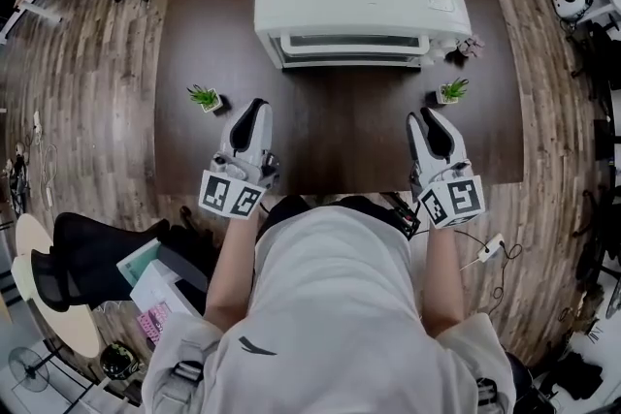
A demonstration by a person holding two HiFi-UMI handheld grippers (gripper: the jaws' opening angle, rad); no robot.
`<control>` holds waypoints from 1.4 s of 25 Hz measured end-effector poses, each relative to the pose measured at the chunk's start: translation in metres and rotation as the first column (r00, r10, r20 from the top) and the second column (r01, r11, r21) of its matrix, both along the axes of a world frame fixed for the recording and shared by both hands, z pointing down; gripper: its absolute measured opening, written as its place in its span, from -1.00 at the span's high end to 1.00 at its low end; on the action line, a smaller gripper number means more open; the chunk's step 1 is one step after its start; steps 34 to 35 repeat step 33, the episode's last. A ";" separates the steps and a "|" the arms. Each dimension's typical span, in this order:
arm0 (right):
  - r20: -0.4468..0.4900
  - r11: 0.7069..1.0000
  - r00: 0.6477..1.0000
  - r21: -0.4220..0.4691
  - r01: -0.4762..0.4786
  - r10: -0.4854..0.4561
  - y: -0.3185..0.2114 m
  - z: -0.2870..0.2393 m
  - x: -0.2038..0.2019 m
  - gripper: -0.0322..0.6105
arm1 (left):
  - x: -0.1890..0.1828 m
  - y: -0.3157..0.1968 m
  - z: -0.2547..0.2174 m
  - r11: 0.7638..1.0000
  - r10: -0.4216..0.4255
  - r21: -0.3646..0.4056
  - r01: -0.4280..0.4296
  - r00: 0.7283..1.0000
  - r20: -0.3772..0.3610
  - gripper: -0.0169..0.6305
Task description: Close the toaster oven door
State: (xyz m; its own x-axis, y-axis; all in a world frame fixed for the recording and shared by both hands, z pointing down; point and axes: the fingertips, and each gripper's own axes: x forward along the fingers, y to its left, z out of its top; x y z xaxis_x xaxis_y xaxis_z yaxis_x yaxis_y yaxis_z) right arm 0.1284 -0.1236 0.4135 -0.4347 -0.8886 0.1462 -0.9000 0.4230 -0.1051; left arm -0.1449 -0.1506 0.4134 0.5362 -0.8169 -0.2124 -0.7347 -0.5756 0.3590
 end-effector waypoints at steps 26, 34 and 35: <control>-0.111 0.999 0.994 0.030 0.030 -0.026 0.018 0.017 -0.037 0.90 | -0.012 0.043 0.018 0.996 -0.088 0.013 0.090 0.928 0.361 0.94; -0.071 0.999 0.997 0.004 0.036 -0.036 0.016 0.021 -0.036 0.90 | -0.015 0.043 0.016 0.995 -0.090 0.001 0.096 0.936 0.340 0.94; -0.071 0.999 0.997 0.004 0.036 -0.036 0.016 0.021 -0.036 0.90 | -0.015 0.043 0.016 0.995 -0.090 0.001 0.096 0.936 0.340 0.94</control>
